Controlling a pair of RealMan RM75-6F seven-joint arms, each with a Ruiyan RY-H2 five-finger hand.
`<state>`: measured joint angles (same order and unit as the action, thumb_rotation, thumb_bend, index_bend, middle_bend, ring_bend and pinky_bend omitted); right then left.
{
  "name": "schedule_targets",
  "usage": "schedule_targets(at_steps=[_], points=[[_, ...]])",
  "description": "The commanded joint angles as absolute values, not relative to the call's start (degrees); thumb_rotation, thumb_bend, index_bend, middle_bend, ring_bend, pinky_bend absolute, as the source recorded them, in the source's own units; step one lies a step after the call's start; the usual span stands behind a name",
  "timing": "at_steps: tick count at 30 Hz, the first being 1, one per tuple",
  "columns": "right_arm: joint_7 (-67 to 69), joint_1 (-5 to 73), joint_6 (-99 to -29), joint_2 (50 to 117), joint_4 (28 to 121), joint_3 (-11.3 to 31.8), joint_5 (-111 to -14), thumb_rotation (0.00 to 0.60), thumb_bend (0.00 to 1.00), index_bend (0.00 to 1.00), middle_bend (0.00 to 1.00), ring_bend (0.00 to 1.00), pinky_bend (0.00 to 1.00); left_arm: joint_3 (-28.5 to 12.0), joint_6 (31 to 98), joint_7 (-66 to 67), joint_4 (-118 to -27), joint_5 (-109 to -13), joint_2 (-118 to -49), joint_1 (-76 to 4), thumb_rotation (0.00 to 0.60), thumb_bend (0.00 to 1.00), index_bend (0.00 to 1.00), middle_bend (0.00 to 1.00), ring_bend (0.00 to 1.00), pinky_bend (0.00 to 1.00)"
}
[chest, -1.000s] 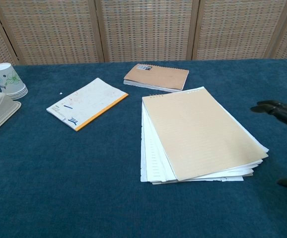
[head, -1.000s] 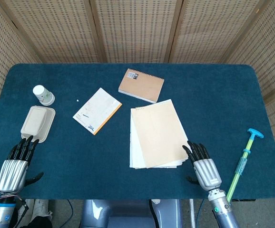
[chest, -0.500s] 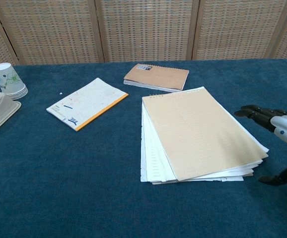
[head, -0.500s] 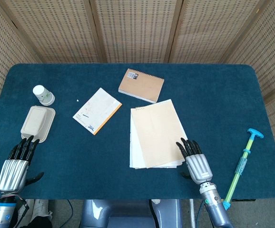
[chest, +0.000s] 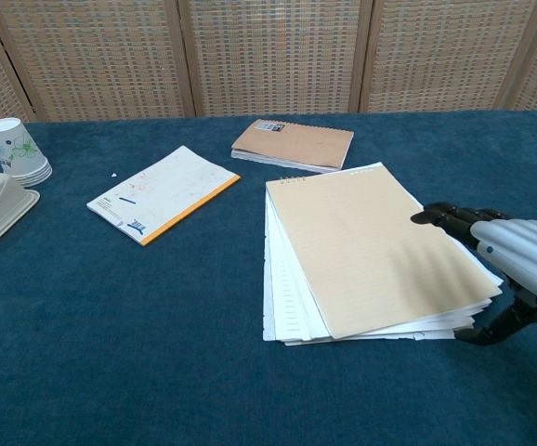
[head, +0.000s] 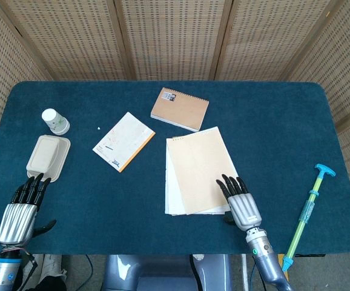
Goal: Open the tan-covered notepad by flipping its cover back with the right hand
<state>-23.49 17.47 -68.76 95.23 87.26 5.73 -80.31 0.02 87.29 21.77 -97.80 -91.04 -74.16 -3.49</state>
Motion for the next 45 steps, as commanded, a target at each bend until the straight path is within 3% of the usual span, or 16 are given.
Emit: schedule_targets(at_steps=[1, 15, 30, 41, 45], points=[[-23.7, 18.1, -68.1, 95.9, 86.9, 6.4, -79.4, 0.600, 0.29, 0.05, 0.00, 0.00, 0.00, 0.0, 87.3, 21.7, -97.8, -91.0, -74.2, -3.5, 0.600, 0.00, 0.00, 0.00, 0.00, 0.13], [-25.7, 21.7, -65.0, 97.6, 84.1, 8.5, -74.7, 0.600, 0.29, 0.05, 0.00, 0.00, 0.00, -0.2, 86.5, 21.8, -97.3, -90.1, -74.5, -3.8, 0.600, 0.00, 0.00, 0.00, 0.00, 0.13], [-24.9, 23.1, -63.6, 98.8, 81.1, 7.8, -72.3, 0.600, 0.30, 0.05, 0.00, 0.00, 0.00, 0.0, 86.6, 21.8, -97.2, -90.2, -74.6, -3.9, 0.600, 0.00, 0.00, 0.00, 0.00, 0.13], [-25.3, 24.8, -62.6, 101.4, 76.5, 8.1, -70.7, 0.600, 0.40, 0.05, 0.00, 0.00, 0.00, 0.0, 86.7, 21.6, -97.1, -90.4, -74.6, -3.9, 0.600, 0.00, 0.00, 0.00, 0.00, 0.13], [-24.9, 25.3, -62.8, 102.2, 75.1, 8.0, -71.3, 0.600, 0.55, 0.06, 0.00, 0.00, 0.00, 0.1, 86.8, 21.5, -97.1, -90.6, -74.6, -3.9, 0.600, 0.00, 0.00, 0.00, 0.00, 0.13]])
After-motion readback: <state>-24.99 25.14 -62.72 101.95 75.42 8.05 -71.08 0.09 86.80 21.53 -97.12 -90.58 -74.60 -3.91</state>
